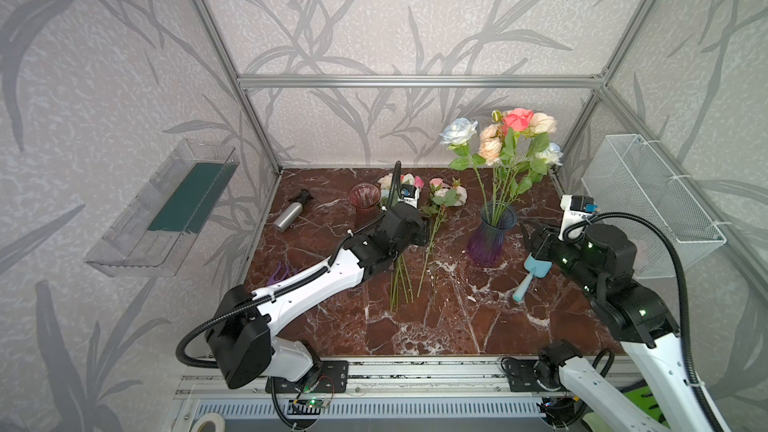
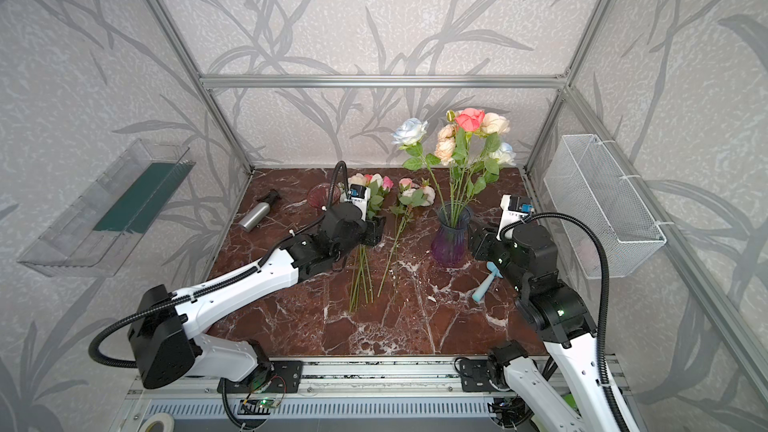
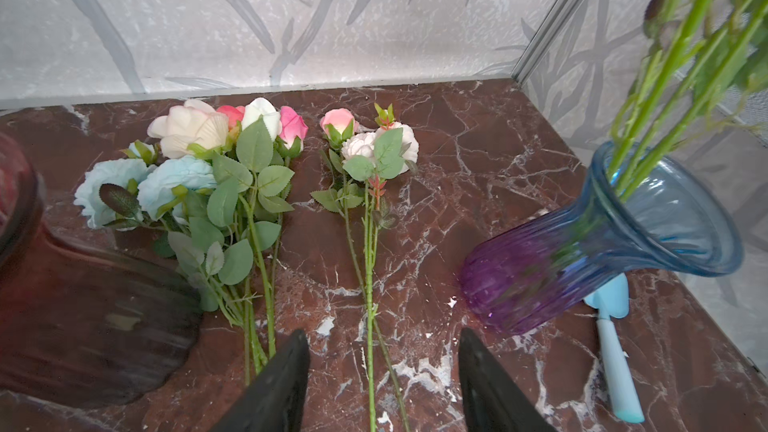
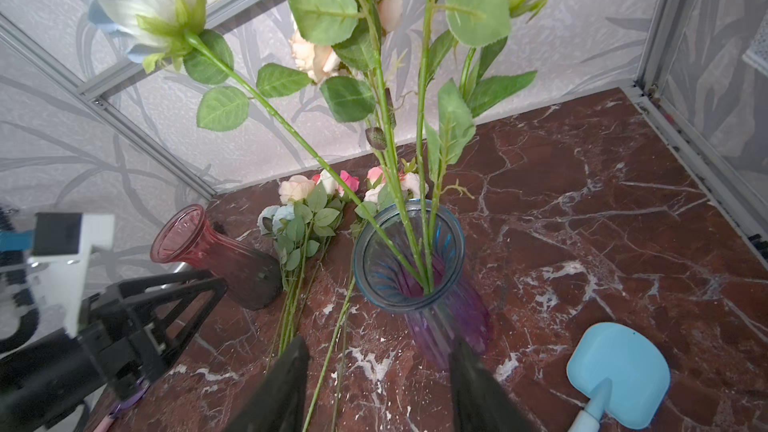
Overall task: Arrange the flowers into the vase
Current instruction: 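Release the rose and withdraw the right gripper while the left gripper returns to the bunch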
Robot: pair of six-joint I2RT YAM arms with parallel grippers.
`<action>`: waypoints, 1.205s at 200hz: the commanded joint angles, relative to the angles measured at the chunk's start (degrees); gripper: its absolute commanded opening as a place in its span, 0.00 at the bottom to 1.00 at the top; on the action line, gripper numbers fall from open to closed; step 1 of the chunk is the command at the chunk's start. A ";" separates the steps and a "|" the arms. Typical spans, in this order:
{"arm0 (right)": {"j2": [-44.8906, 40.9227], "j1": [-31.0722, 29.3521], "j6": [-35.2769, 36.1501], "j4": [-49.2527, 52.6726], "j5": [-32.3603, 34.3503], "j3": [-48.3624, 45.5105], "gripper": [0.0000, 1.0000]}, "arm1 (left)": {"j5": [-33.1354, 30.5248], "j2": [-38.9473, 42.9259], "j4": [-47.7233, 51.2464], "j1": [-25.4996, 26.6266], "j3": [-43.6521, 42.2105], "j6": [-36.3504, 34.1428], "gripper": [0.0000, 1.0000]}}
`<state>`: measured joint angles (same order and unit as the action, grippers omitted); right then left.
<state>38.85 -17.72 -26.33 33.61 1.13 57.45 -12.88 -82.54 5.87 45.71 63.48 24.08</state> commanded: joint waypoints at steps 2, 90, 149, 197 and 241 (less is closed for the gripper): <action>-0.97 0.22 0.23 3.70 0.13 0.86 0.54 | 0.16 -1.63 -0.79 -0.86 0.95 -1.35 0.56; -0.61 0.22 0.48 4.32 0.76 1.97 0.53 | 1.62 2.86 -7.21 -1.89 -4.96 -5.22 0.56; 0.18 0.22 1.74 4.24 0.41 1.00 0.54 | 2.54 2.13 -3.94 -1.93 -3.13 -5.61 0.58; -0.08 0.22 1.54 3.74 0.51 0.91 0.53 | 3.08 6.09 -2.66 -1.82 -3.46 -6.34 0.58; 0.18 0.21 3.07 2.44 0.43 -0.07 0.54 | -3.77 0.54 9.11 -1.10 2.33 -5.15 0.58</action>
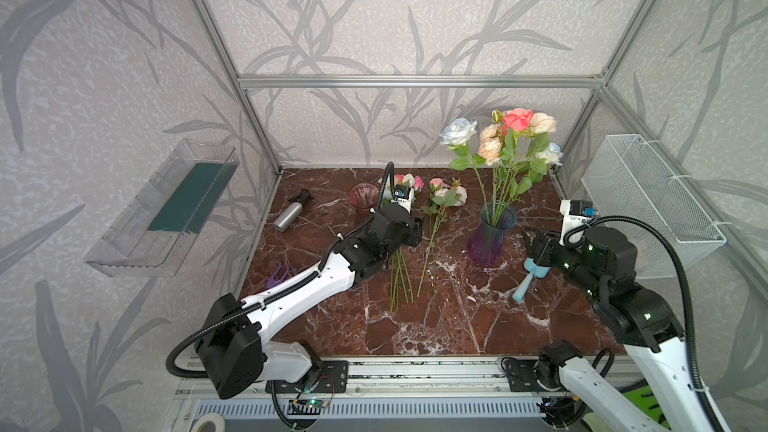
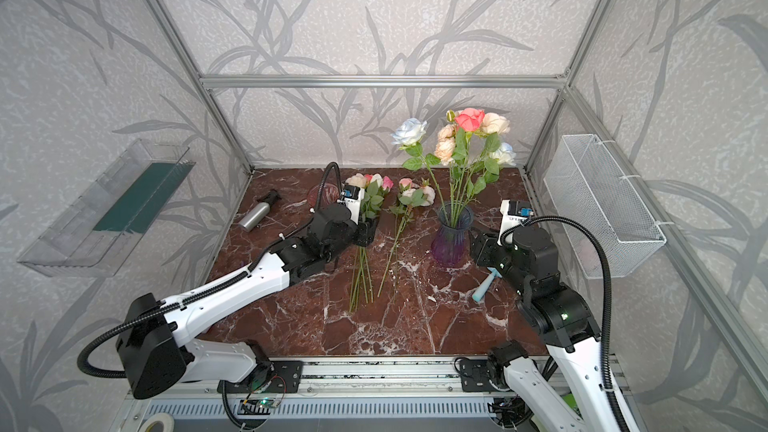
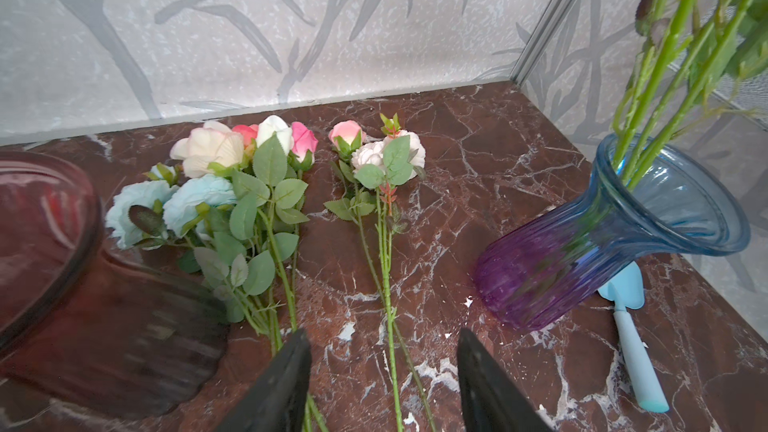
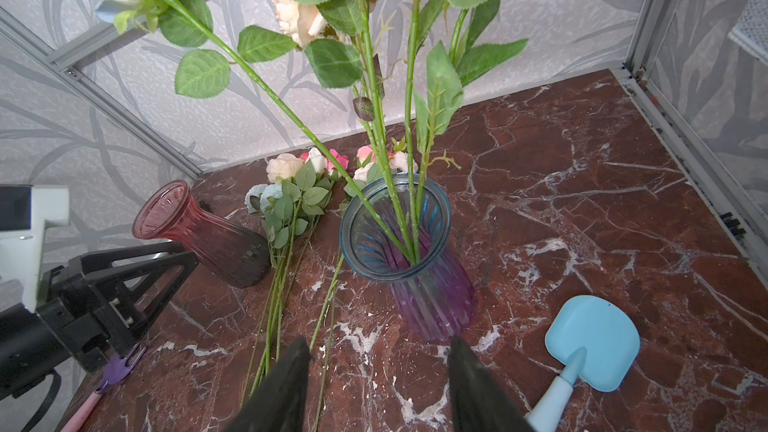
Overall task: Arrange the flowers into the vase
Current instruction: 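Release the rose and withdraw the right gripper while the left gripper returns to the bunch, then lower the left gripper into the bunch and grasp a pale pink rose stem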
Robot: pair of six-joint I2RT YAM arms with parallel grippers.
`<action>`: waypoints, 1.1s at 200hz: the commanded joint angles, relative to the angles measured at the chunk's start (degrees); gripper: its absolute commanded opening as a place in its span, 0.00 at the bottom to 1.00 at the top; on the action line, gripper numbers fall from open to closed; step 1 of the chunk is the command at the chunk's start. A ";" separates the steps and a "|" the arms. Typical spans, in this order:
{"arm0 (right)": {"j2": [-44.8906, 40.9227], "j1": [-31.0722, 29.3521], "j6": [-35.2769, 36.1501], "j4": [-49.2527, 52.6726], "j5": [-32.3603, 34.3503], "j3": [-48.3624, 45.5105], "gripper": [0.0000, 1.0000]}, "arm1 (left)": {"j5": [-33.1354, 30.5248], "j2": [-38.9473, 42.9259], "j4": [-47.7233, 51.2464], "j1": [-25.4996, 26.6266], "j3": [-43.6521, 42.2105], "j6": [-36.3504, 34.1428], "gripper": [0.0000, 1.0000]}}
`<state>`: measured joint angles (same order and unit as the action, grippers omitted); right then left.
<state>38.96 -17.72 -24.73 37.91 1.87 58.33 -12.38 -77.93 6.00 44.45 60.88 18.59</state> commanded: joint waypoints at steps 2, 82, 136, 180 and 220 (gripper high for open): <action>0.02 0.22 1.58 -2.20 -0.40 -1.11 0.54 | -4.24 -4.66 9.68 0.24 5.40 0.42 0.58; -0.76 0.22 0.65 -6.89 -2.48 -6.22 0.54 | 4.91 -29.13 23.54 -2.78 24.39 2.86 0.54; -1.11 0.22 0.75 -7.24 -2.82 -7.08 0.54 | 2.26 -37.48 33.77 -3.09 33.33 0.98 0.50; -0.90 0.22 0.15 -8.02 -3.46 -7.94 0.54 | 1.33 -40.78 38.30 -3.40 38.16 -1.44 0.44; -0.82 0.22 -0.23 -8.39 -3.98 -8.23 0.54 | 2.46 -42.75 38.35 -3.53 39.45 -1.90 0.38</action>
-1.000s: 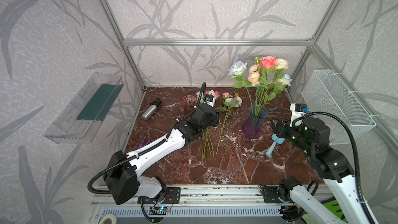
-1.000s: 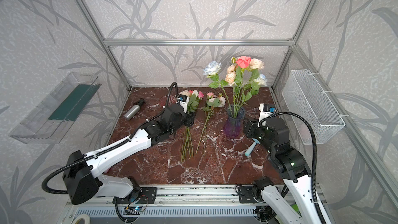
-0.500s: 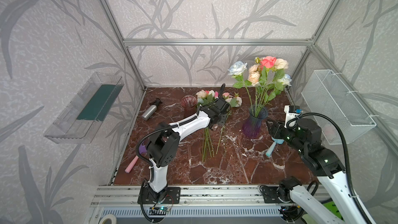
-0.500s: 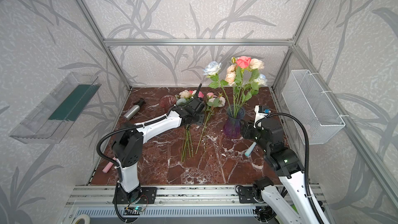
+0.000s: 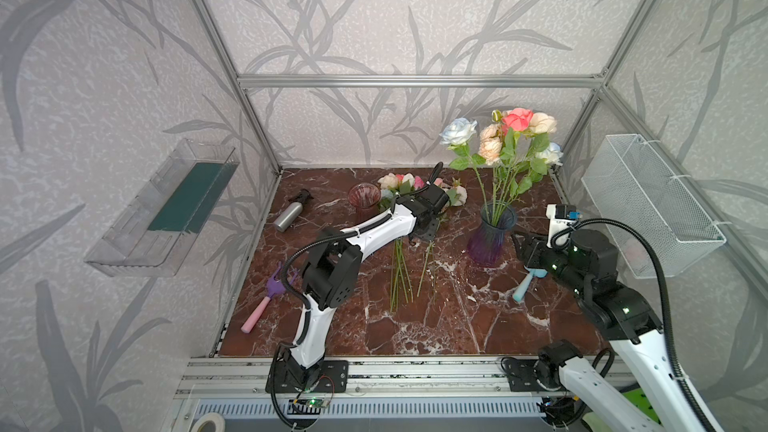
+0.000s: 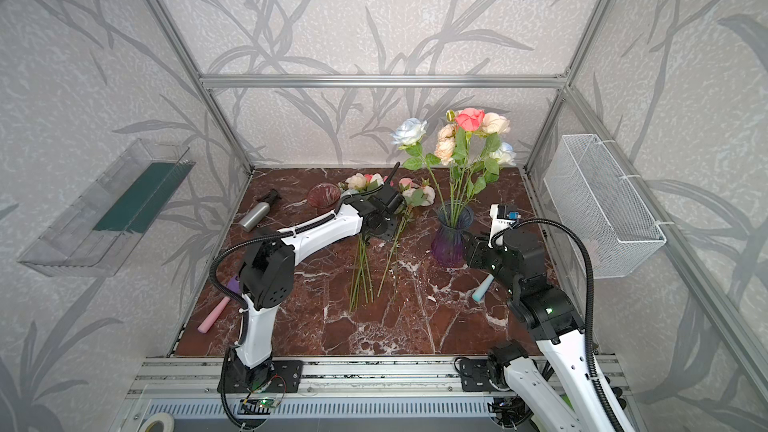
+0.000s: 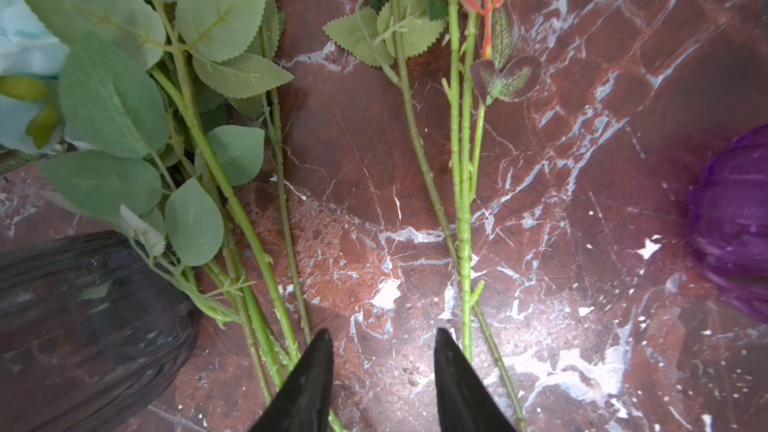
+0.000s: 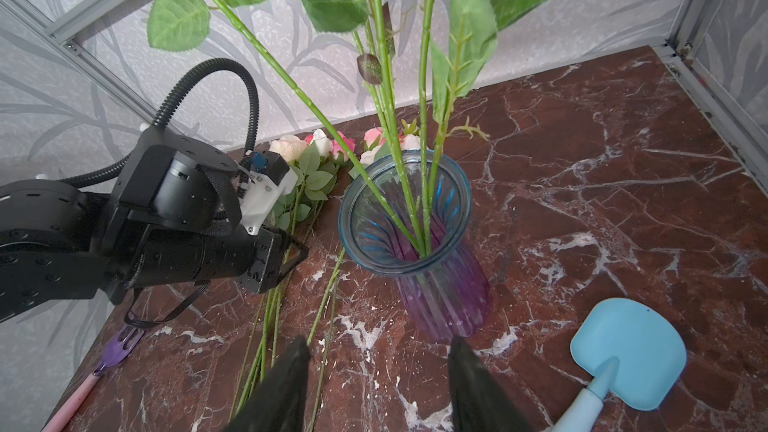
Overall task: Arrange the flowers into the vase
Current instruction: 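Lower the left gripper into the bunch and grasp a pale pink rose stem, then lift the pale pink rose up out of the bunch with the left gripper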
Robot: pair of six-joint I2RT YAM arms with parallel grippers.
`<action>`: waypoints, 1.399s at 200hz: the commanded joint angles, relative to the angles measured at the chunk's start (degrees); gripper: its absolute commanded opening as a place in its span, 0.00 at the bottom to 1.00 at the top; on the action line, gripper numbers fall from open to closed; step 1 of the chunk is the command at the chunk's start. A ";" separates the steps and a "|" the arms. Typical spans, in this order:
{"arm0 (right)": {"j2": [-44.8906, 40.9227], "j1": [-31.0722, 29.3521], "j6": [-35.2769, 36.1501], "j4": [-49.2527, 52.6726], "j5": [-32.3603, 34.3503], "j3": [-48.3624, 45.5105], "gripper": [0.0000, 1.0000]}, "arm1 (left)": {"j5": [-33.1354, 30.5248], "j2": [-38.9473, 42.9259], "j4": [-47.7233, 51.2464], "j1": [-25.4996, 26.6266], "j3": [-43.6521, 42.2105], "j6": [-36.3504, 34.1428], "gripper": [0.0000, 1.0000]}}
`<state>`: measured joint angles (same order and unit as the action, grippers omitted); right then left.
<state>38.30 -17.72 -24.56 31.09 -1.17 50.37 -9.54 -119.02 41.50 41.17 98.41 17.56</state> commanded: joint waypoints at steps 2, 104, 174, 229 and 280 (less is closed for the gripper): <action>-0.14 0.22 -0.41 -1.56 -0.94 -0.32 0.54 | -0.17 -1.85 2.81 -0.29 1.88 -0.82 0.38; -1.41 0.18 0.02 -0.35 0.27 -1.24 0.54 | 14.76 -9.30 -1.71 -0.26 5.45 0.88 0.36; -3.12 0.22 -0.23 0.50 0.20 -0.88 0.54 | 13.22 -5.34 -3.60 -0.29 2.01 3.13 0.03; -3.63 0.22 -0.60 0.71 0.07 -0.60 0.54 | 12.63 2.18 -4.95 -0.37 -0.73 4.21 0.00; -3.97 0.22 -1.41 1.25 -0.93 -0.19 0.54 | 14.09 7.40 -8.04 -0.47 -4.76 6.07 0.00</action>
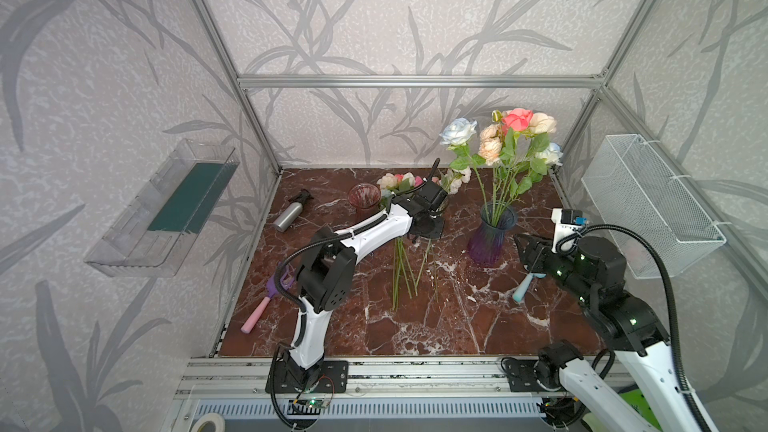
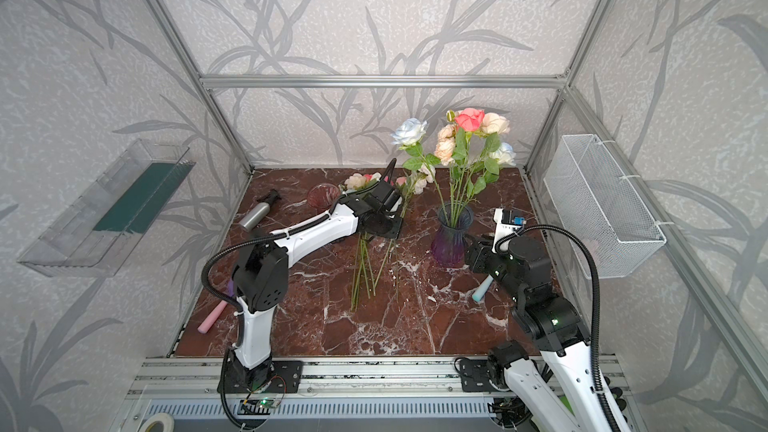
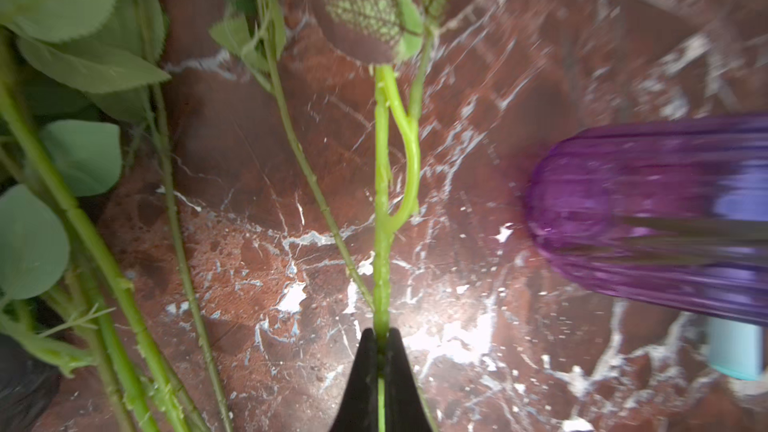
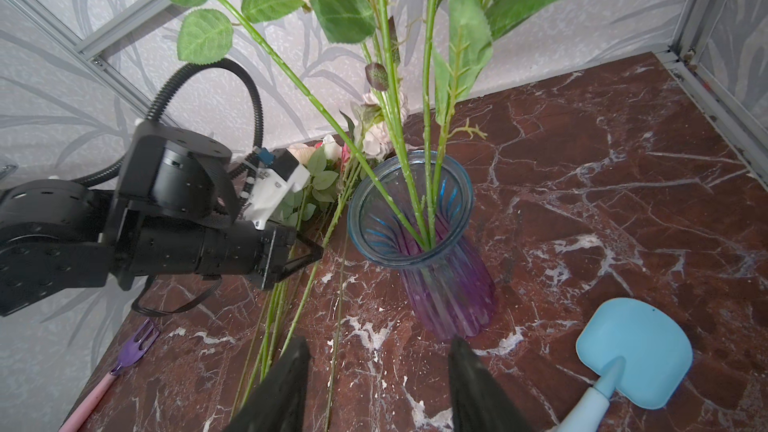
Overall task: Arrange the flowers into the vase
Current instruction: 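Lift the pale pink rose up out of the bunch with the left gripper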
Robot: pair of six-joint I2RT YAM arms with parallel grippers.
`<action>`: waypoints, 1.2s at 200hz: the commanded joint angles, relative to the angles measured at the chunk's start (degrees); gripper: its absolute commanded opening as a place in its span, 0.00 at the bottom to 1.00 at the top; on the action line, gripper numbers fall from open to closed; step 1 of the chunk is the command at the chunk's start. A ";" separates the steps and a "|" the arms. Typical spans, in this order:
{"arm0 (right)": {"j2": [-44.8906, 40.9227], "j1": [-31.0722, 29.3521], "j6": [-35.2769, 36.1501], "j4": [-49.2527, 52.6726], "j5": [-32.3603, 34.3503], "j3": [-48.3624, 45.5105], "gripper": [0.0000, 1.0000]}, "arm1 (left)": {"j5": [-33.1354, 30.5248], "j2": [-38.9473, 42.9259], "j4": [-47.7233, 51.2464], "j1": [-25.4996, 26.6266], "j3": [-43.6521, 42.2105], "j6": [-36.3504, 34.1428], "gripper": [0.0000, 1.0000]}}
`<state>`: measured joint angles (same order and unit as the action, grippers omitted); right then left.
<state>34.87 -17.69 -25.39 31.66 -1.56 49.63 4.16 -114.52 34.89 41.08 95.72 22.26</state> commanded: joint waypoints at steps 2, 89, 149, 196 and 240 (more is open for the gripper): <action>-0.54 0.20 -0.55 0.75 -0.55 0.56 0.54 | 0.36 3.18 -1.77 -0.32 -2.44 1.47 0.00; 0.88 0.20 -1.06 0.77 -3.28 2.67 0.53 | 10.99 18.97 -39.62 -6.63 -27.95 15.03 0.00; 2.21 0.20 -1.94 -0.01 -4.76 2.12 0.53 | 10.53 17.76 -18.58 -5.45 -28.76 6.68 0.10; 3.63 0.20 -2.11 -1.90 -5.08 0.95 0.53 | 4.88 14.26 -8.87 -5.21 -23.03 1.99 0.42; 3.58 0.20 -1.87 -2.32 -4.77 -0.05 0.53 | 4.97 3.91 0.86 -1.81 -11.43 -2.36 0.48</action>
<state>38.61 -17.67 -27.42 30.72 -6.09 50.35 10.28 -106.32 27.16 36.67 79.09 24.12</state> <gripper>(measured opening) 0.528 0.473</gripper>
